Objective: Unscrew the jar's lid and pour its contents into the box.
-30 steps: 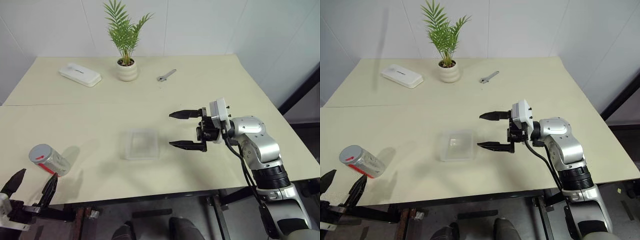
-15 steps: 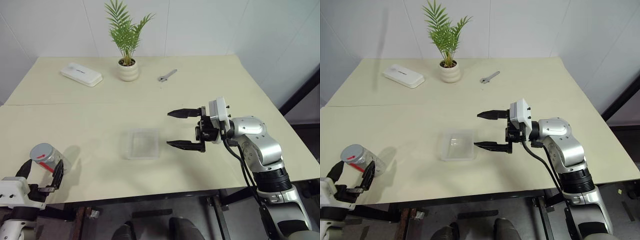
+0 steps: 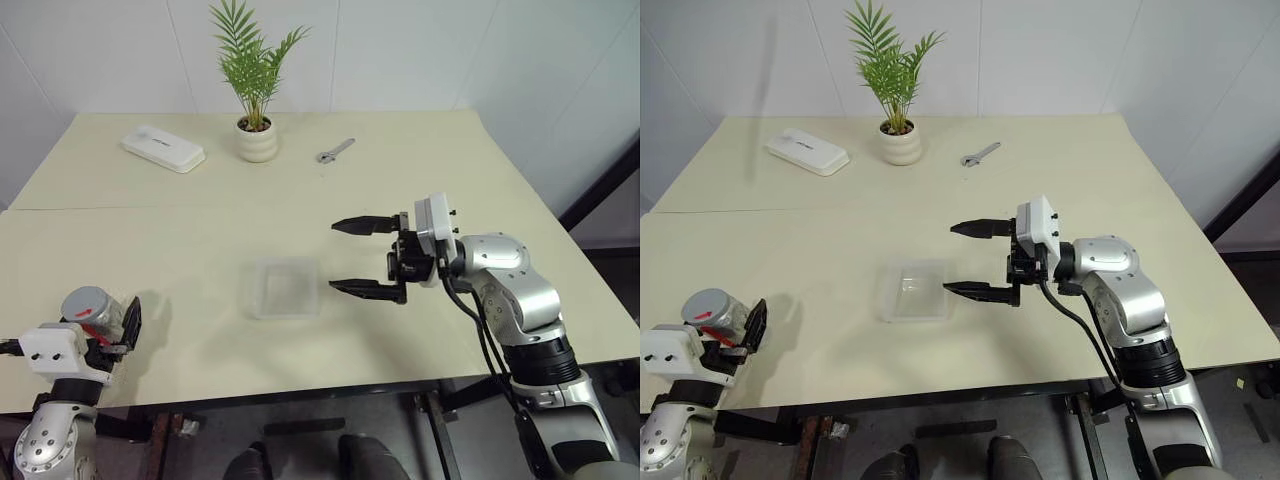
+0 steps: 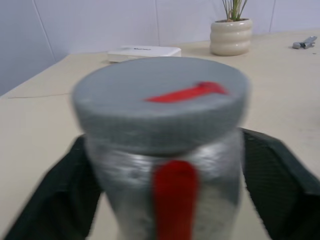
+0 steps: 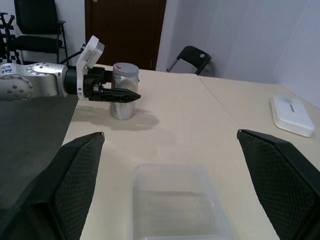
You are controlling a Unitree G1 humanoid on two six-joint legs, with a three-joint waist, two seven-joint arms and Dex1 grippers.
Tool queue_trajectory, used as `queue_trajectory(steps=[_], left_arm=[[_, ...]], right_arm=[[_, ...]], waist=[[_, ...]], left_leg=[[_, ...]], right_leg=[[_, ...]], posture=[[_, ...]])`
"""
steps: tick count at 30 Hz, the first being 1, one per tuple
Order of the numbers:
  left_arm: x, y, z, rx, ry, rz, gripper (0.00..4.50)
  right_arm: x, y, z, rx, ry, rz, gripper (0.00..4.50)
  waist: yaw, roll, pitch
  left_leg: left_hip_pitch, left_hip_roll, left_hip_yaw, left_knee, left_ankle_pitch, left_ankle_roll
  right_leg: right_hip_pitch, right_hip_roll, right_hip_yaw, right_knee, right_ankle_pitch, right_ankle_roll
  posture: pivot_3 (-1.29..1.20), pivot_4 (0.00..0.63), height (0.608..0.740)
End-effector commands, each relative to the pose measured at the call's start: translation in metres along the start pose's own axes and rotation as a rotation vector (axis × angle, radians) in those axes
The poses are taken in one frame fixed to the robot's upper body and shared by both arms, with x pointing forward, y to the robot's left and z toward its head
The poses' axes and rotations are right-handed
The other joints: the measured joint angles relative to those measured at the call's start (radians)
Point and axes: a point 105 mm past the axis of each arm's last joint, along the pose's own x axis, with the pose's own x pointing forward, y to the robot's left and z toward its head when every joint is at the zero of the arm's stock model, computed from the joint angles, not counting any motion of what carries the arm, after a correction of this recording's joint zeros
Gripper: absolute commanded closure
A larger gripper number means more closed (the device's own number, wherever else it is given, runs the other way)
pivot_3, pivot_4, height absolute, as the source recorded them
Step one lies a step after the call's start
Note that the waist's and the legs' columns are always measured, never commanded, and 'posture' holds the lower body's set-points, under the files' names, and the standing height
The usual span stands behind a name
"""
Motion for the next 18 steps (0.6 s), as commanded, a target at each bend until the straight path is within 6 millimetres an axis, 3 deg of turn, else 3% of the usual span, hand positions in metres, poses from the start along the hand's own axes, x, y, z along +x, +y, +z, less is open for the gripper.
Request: queue_trajectory(steps=[1,3,7,10,12,14,18], left_arm=[[0.002,-0.003,0.002,-0.007,-0.014,-0.019,1.89],[0.004,-0.007,0.000,-0.014,-0.005,-0.032,2.53],[0.007,-0.011,0.003,-0.039,-0.021,-0.048,2.54],[0.019,-0.020,0.027,-0.045,-0.083,-0.128,2.54],[0.030,-0.034,0.049,-0.024,-0.120,-0.262,2.54],[0.039,-0.059,0.071,0.001,-0.135,-0.489,2.54],[0.045,-0.099,0.090,-0.049,-0.077,-0.834,2.54]], right_arm=[[0.003,0.001,0.011,-0.037,-0.033,0.001,0.00],[0.003,0.001,0.010,-0.036,-0.035,-0.003,0.00],[0.003,0.000,0.010,-0.037,-0.036,-0.015,0.00],[0.001,-0.003,0.011,-0.033,-0.040,-0.043,0.00],[0.001,-0.006,0.013,-0.024,-0.042,-0.066,0.00],[0.002,-0.010,0.017,-0.014,-0.046,-0.081,0.00],[0.013,-0.016,0.023,0.002,-0.032,-0.094,0.00]], waist=[[0.000,0.000,0.000],[0.001,0.000,0.000],[0.003,0.000,0.000],[0.008,0.000,0.000],[0.011,0.000,0.000],[0.020,0.000,0.000],[0.023,0.001,0.000]], left_leg=[[0.000,0.000,0.000,0.000,0.000,0.000],[0.000,0.000,0.000,0.000,0.000,0.000],[0.000,0.000,0.000,0.000,0.000,0.000],[0.000,0.000,0.000,0.000,0.000,0.000],[0.000,0.000,0.000,0.000,0.000,0.000],[0.000,0.001,0.000,0.000,0.000,0.000],[0.000,0.000,0.004,-0.001,0.000,0.000]], right_leg=[[0.000,0.000,0.000,0.000,0.000,0.000],[0.000,0.000,0.000,0.000,0.000,0.000],[0.000,-0.001,0.000,0.000,0.000,0.000],[0.000,-0.001,0.000,0.000,0.000,0.000],[0.000,-0.001,-0.001,0.001,0.000,0.000],[-0.001,0.000,-0.001,0.002,0.000,0.000],[-0.002,0.000,0.000,0.004,0.000,0.000]], posture=[[0.00,0.150,0.740],[0.00,0.150,0.740],[0.00,0.150,0.740],[0.00,0.150,0.740],[0.00,0.150,0.740],[0.00,0.150,0.740],[0.00,0.150,0.740]])
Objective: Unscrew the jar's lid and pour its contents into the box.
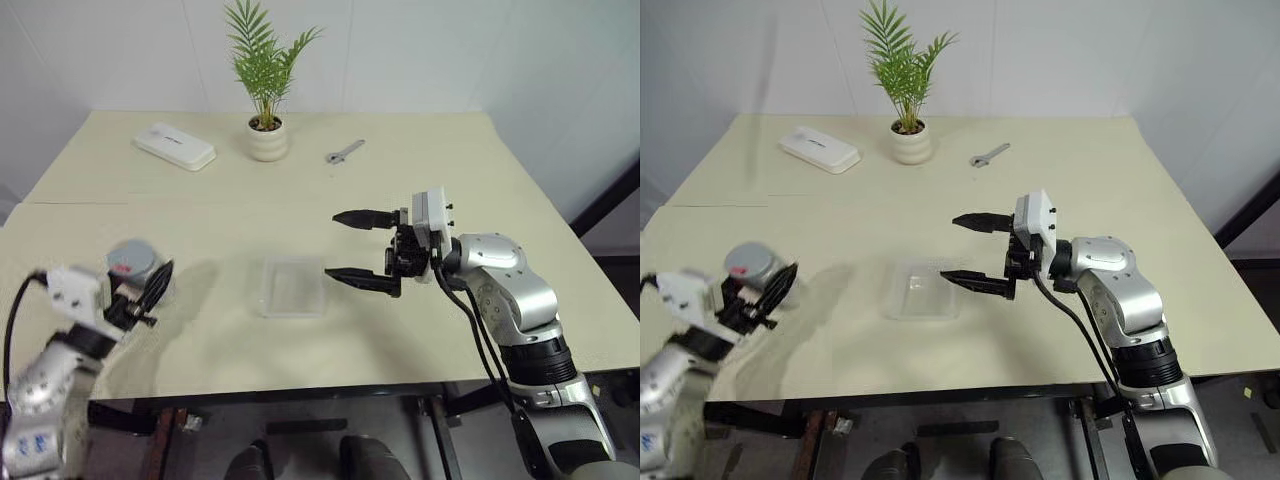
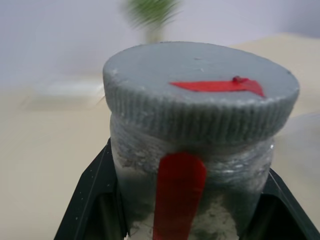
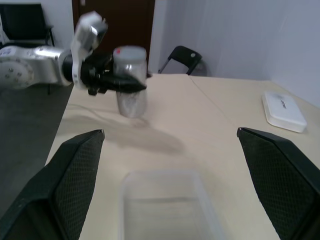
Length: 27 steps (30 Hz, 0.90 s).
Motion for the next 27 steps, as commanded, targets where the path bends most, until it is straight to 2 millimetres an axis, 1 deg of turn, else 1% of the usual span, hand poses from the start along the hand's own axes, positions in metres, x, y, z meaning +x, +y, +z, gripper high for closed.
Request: queue_trajectory(steps=[1,3,5,6,7,8,10,12,16,20,23,27], left_arm=[[0.018,-0.030,0.008,-0.083,0.016,-0.255,2.54],[0.032,-0.043,0.011,-0.103,0.016,-0.368,2.54],[0.044,-0.053,0.015,-0.127,0.007,-0.439,2.54],[0.048,-0.057,0.016,-0.134,0.006,-0.467,2.54],[0.054,-0.064,0.016,-0.142,0.004,-0.503,2.54],[0.058,-0.068,0.016,-0.148,0.003,-0.528,2.54],[0.065,-0.074,0.016,-0.149,-0.006,-0.560,2.54],[0.070,-0.076,0.016,-0.141,-0.014,-0.568,2.54],[0.074,-0.081,0.020,-0.158,-0.033,-0.588,2.54],[0.074,-0.082,0.019,-0.163,-0.036,-0.586,2.54],[0.074,-0.082,0.019,-0.164,-0.041,-0.583,2.54],[0.074,-0.083,0.019,-0.161,-0.043,-0.586,2.54]], right_arm=[[0.012,-0.001,0.023,-0.041,-0.036,0.012,0.00],[0.027,0.002,0.029,-0.031,-0.039,0.033,0.00],[0.040,0.005,0.034,-0.022,-0.050,0.045,0.00],[0.046,0.006,0.037,-0.016,-0.059,0.047,0.00],[0.055,0.006,0.039,-0.006,-0.067,0.040,0.00],[0.061,0.006,0.041,0.002,-0.071,0.035,0.00],[0.071,0.007,0.042,0.010,-0.072,0.029,0.00],[0.078,0.006,0.041,0.021,-0.068,0.017,0.00],[0.083,0.011,0.039,0.046,-0.060,0.032,0.00],[0.084,0.020,0.030,0.062,-0.013,0.067,0.00],[0.084,0.022,0.025,0.064,0.006,0.067,0.00],[0.084,0.022,0.024,0.075,0.008,0.061,0.00]], waist=[[-0.001,0.001,0.000],[-0.004,0.001,0.000],[-0.001,0.001,0.000],[-0.001,0.001,0.000],[0.000,0.001,0.000],[0.001,0.001,0.000],[0.003,0.001,0.000],[0.002,0.001,0.000],[0.003,0.001,0.000],[0.004,0.001,0.000],[0.004,0.001,0.000],[0.004,0.001,0.000]], left_leg=[[0.000,0.000,0.001,0.000,0.000,0.000],[0.001,0.000,0.006,0.000,0.000,0.000],[0.000,0.000,0.007,0.000,0.000,0.000],[-0.002,0.001,0.008,0.000,0.000,0.001],[-0.004,0.001,0.008,0.001,0.002,0.002],[-0.004,0.002,0.008,0.001,0.004,0.004],[-0.004,0.004,0.008,0.001,0.004,0.003],[-0.004,0.006,0.007,0.001,0.004,0.002],[-0.004,0.007,0.008,0.003,0.004,0.001],[-0.004,0.007,0.008,0.003,0.004,0.001],[-0.004,0.007,0.007,0.003,0.004,0.001],[-0.004,0.007,0.007,0.004,0.004,0.001]], right_leg=[[0.000,0.000,0.001,0.000,0.000,0.000],[-0.001,-0.002,0.000,0.001,0.000,0.000],[-0.006,-0.001,-0.001,0.005,0.001,0.002],[-0.010,-0.001,-0.001,0.008,0.003,0.006],[-0.013,0.000,-0.001,0.011,0.007,0.014],[-0.014,0.002,-0.002,0.012,0.006,0.016],[-0.015,0.004,-0.001,0.013,0.005,0.017],[-0.015,0.007,-0.001,0.013,0.005,0.017],[-0.015,0.008,-0.001,0.014,0.005,0.017],[-0.015,0.007,-0.001,0.014,0.005,0.017],[-0.015,0.007,-0.001,0.014,0.005,0.017],[-0.015,0.007,-0.001,0.015,0.005,0.017]], posture=[[0.00,0.150,0.740],[0.00,0.150,0.740],[0.00,0.150,0.740],[0.00,0.150,0.740],[0.00,0.150,0.740],[0.00,0.150,0.740],[0.00,0.150,0.740],[0.00,0.150,0.740],[0.00,0.150,0.740],[0.00,0.150,0.740],[0.00,0.150,0.740],[0.00,0.150,0.740]])
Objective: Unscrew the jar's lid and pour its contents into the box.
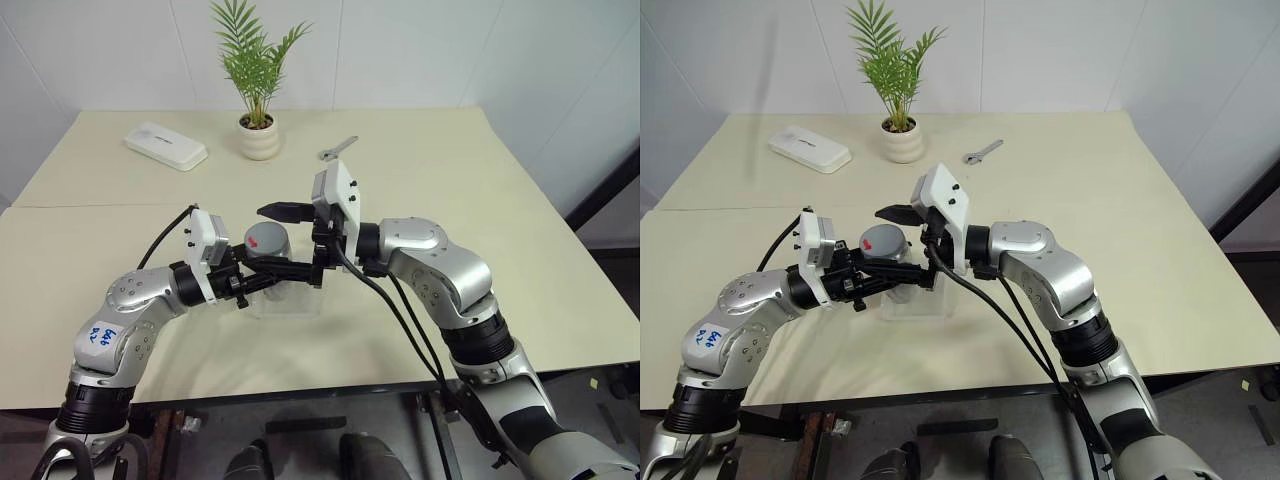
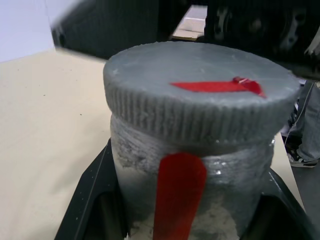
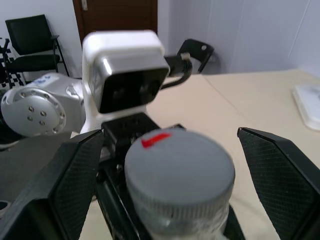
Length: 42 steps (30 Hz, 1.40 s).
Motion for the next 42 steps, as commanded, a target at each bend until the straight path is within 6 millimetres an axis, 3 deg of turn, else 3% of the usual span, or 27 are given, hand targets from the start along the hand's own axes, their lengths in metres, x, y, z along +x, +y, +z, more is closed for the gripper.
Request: queue_trajectory(steps=[1,7,10,14,15,21,25,28,32,38,39,42], left_arm=[[0.001,-0.003,0.010,0.048,-0.025,-0.015,2.54],[0.000,-0.002,0.008,0.050,-0.021,-0.012,2.54],[-0.001,-0.002,0.005,0.056,-0.015,-0.010,2.54],[-0.002,-0.001,0.006,0.060,-0.025,-0.007,2.54],[-0.002,-0.002,0.007,0.061,-0.030,-0.009,2.54],[-0.004,-0.007,0.017,0.056,-0.074,-0.072,2.54],[-0.006,-0.015,0.024,0.059,-0.102,-0.220,2.54],[-0.006,-0.019,0.022,0.055,-0.082,-0.305,2.54],[-0.003,-0.026,0.019,0.066,-0.058,-0.377,2.54],[-0.002,-0.020,0.022,0.084,-0.079,-0.309,2.54],[-0.003,-0.019,0.021,0.083,-0.077,-0.301,2.54],[-0.009,-0.014,0.018,0.080,-0.062,-0.263,2.54]], right_arm=[[0.000,0.006,0.011,-0.037,-0.031,0.015,0.00],[0.001,0.006,0.012,-0.032,-0.037,0.019,0.00],[0.003,0.009,0.014,-0.035,-0.045,0.032,0.63],[0.003,0.016,0.011,-0.024,-0.037,0.064,1.92],[0.003,0.016,0.010,-0.021,-0.031,0.069,1.94],[-0.005,0.016,0.012,-0.043,-0.037,0.129,1.94],[-0.028,0.036,0.025,-0.054,-0.063,0.422,1.94],[-0.034,0.038,0.032,-0.081,-0.034,0.551,1.94],[-0.033,0.031,0.036,-0.129,-0.015,0.585,1.94],[-0.031,0.019,0.037,-0.100,-0.027,0.524,1.94],[-0.029,0.015,0.038,-0.107,-0.034,0.489,1.38],[-0.030,0.014,0.042,-0.103,-0.042,0.470,0.42]], waist=[[0.000,0.000,0.000],[0.000,0.000,0.000],[0.000,0.000,0.000],[0.000,0.000,0.000],[0.000,0.000,0.000],[0.001,0.000,0.000],[0.004,0.000,0.000],[0.003,0.000,0.000],[-0.002,0.000,0.000],[0.001,0.000,0.000],[0.001,0.000,0.000],[0.000,0.000,0.000]], left_leg=[[0.000,0.000,0.000,0.000,0.000,0.000],[0.000,0.000,0.000,0.000,0.000,0.000],[0.000,0.000,0.000,0.000,0.000,0.000],[0.000,0.000,0.000,0.000,0.000,0.000],[0.000,0.000,0.000,0.000,0.000,0.000],[0.000,0.000,0.000,0.000,0.000,0.000],[0.000,0.000,0.000,0.000,0.000,0.000],[0.000,0.000,0.000,0.001,0.000,0.000],[0.002,0.002,0.000,0.001,0.000,0.000],[0.001,0.003,-0.001,0.003,0.000,-0.001],[0.001,0.003,-0.001,0.003,0.000,-0.001],[0.001,0.003,0.000,0.003,0.000,-0.001]], right_leg=[[0.000,0.000,0.000,0.000,0.000,0.000],[0.000,0.000,0.000,0.000,0.000,0.000],[0.000,0.000,0.000,0.000,0.000,0.000],[0.000,0.000,0.000,0.000,0.000,0.000],[0.000,0.000,0.000,0.000,0.000,0.000],[0.000,0.000,0.000,0.000,0.000,0.000],[0.000,0.000,0.000,0.000,0.000,0.000],[0.001,0.001,0.000,0.000,0.000,0.000],[0.001,0.003,0.000,0.001,0.000,0.000],[0.000,0.004,0.000,0.004,-0.001,-0.001],[0.000,0.004,0.000,0.004,-0.001,-0.001],[0.000,0.004,0.001,0.005,-0.001,-0.001]], posture=[[0.00,0.150,0.740],[0.00,0.150,0.740],[0.00,0.150,0.740],[0.00,0.150,0.740],[0.00,0.150,0.740],[0.00,0.150,0.740],[0.00,0.150,0.740],[0.00,0.150,0.740],[0.00,0.150,0.740],[0.00,0.150,0.740],[0.00,0.150,0.740],[0.00,0.150,0.740]])
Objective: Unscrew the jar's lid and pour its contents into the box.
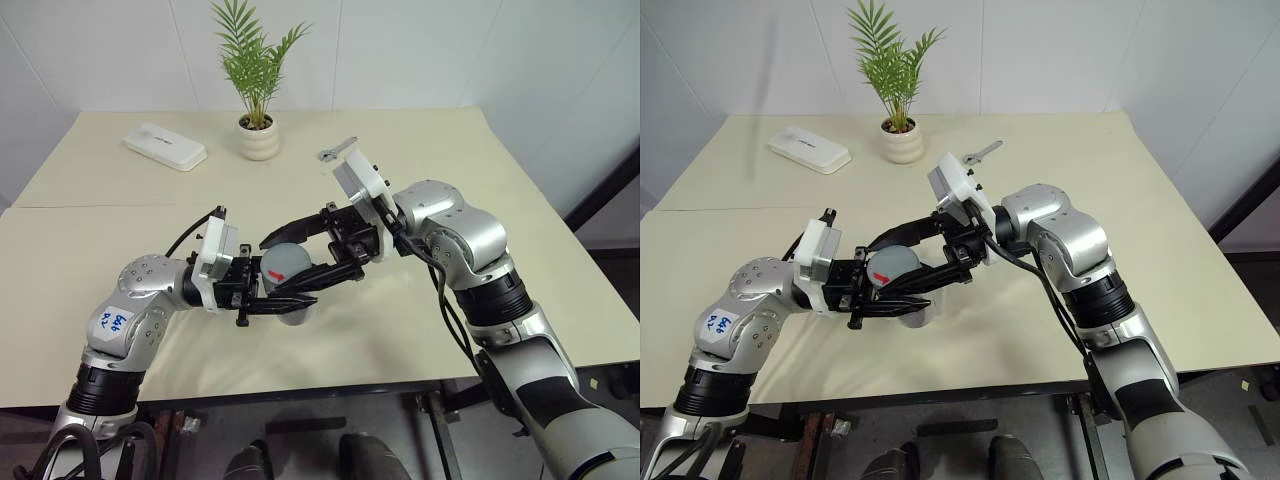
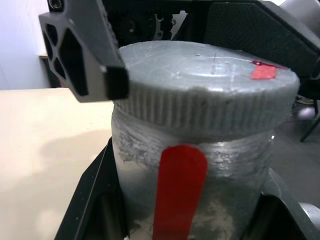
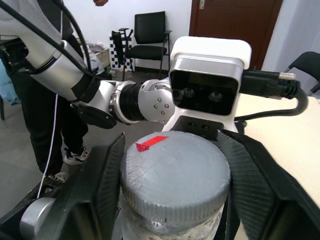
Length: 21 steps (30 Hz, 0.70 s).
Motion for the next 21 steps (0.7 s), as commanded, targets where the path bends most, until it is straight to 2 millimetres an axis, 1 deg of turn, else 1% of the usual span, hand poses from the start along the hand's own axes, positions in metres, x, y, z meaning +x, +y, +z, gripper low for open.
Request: queue_trajectory(steps=[1,2,6,8,12,15,18,21], left_arm=[[-0.020,0.010,0.002,0.024,0.013,0.109,2.54],[-0.023,0.012,0.000,0.027,0.023,0.126,2.54],[-0.031,0.016,-0.005,0.024,0.065,0.162,2.54],[-0.032,0.018,-0.006,0.030,0.073,0.174,2.54],[-0.025,0.021,-0.005,0.034,0.066,0.173,2.54],[-0.021,0.021,-0.005,0.033,0.064,0.166,2.54],[-0.017,0.019,-0.005,0.032,0.059,0.158,2.54],[-0.016,0.017,-0.004,0.035,0.057,0.151,2.54]], right_arm=[[-0.008,0.000,0.020,-0.067,-0.041,-0.037,0.22],[-0.010,-0.001,0.021,-0.065,-0.046,-0.054,0.06],[-0.012,-0.002,0.023,-0.073,-0.065,-0.091,0.06],[-0.005,-0.003,0.023,-0.092,-0.068,-0.121,0.06],[0.017,-0.007,0.012,-0.088,-0.045,-0.169,0.06],[0.027,-0.012,0.008,-0.083,-0.046,-0.204,0.06],[0.031,-0.017,0.005,-0.080,-0.041,-0.231,0.06],[0.031,-0.020,0.002,-0.082,-0.024,-0.241,0.06]], waist=[[-0.001,0.000,0.000],[-0.002,0.000,0.000],[0.001,0.000,0.000],[0.000,0.000,0.000],[-0.001,0.000,0.000],[-0.001,0.000,0.000],[0.000,0.000,0.000],[0.001,0.000,0.000]], left_leg=[[0.000,0.000,0.000,0.000,0.000,0.000],[0.000,0.000,0.000,0.000,0.000,0.000],[0.000,0.000,0.000,0.000,0.000,-0.001],[0.000,0.000,0.000,0.000,0.000,-0.001],[0.000,0.001,0.000,0.000,-0.001,-0.002],[-0.001,0.002,0.000,0.000,-0.001,-0.003],[-0.001,0.002,0.001,0.000,-0.001,-0.003],[-0.001,0.002,0.001,0.000,0.000,-0.003]], right_leg=[[0.000,0.000,0.000,0.000,0.000,0.000],[0.000,0.000,0.000,0.001,0.000,-0.001],[-0.001,0.000,0.000,0.002,-0.001,-0.002],[-0.001,0.000,0.000,0.002,-0.001,-0.002],[-0.002,0.001,0.000,0.002,-0.002,-0.003],[-0.003,0.001,0.000,0.003,-0.002,-0.003],[-0.004,0.001,0.000,0.004,-0.002,-0.003],[-0.004,0.001,0.000,0.004,-0.002,-0.003]], posture=[[0.00,0.150,0.740],[0.00,0.150,0.740],[0.00,0.150,0.740],[0.00,0.150,0.740],[0.00,0.150,0.740],[0.00,0.150,0.740],[0.00,0.150,0.740],[0.00,0.150,0.740]])
